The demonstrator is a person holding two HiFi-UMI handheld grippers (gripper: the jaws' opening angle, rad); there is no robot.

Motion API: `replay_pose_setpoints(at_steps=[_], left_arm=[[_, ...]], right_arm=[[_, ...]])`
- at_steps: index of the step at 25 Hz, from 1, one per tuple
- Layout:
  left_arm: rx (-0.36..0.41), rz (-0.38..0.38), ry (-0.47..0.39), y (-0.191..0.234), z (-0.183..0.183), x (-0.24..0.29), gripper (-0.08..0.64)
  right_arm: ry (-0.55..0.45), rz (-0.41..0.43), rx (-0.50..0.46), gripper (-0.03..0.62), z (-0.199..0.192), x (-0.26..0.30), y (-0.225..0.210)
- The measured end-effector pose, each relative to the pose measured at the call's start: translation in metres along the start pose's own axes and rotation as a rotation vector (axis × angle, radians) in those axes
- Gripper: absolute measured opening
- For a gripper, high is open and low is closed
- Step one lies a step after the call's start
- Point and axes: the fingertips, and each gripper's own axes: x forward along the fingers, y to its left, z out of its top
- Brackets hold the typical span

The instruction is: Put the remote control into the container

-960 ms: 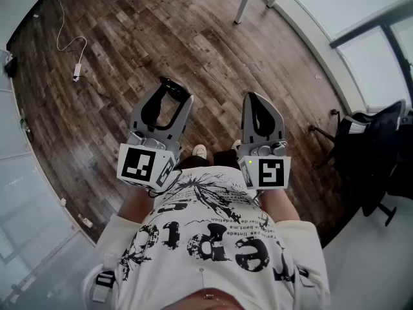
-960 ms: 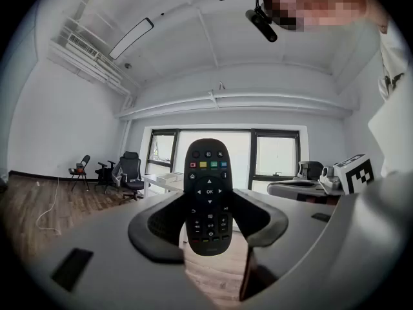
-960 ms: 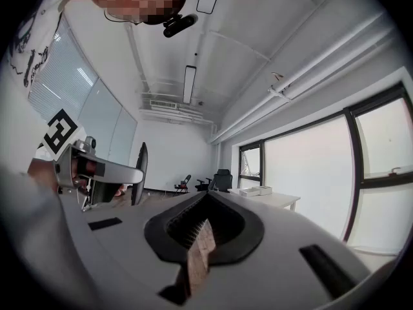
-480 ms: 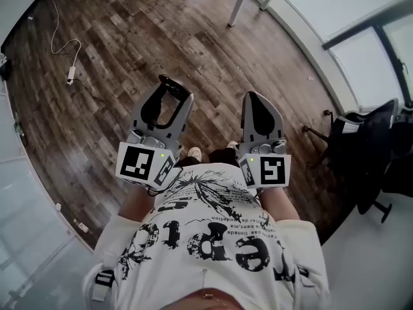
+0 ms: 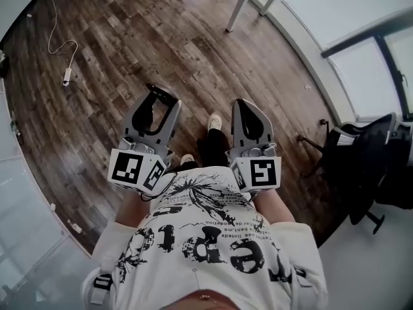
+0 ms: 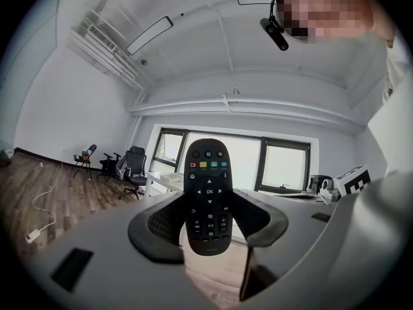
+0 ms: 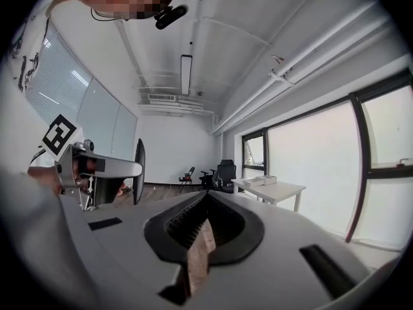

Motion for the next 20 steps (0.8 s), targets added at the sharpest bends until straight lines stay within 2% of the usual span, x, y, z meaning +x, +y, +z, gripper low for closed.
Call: replay_pose_setpoints(at_steps=[4, 10, 14, 16, 20], left_arm=[[0.021, 0.055, 0.009, 0.008, 0.006, 0.04, 0.235], [0.095, 0.13, 0.025, 0.008, 0.03, 0.117, 0.235], [0.115, 0.143, 0.032, -0.005, 0.044, 0.171, 0.235], [0.097, 0.14, 0.025, -0.008, 0.052, 0.193, 0.235], [0.013, 0.128, 0.012, -0.007, 0.058, 0.226, 0.235]], right_arm=[[-0.018, 0.042, 0.035, 0.002, 0.002, 0.04, -0.034], [-0.052, 0.097, 0.097, 0.002, 0.011, 0.103, -0.102], [-0.063, 0.122, 0.171, 0.002, 0.018, 0.136, -0.159], [-0.066, 0.133, 0.173, 0.002, 0.018, 0.149, -0.181], [-0.03, 0.12, 0.184, 0.002, 0.006, 0.17, -0.216]])
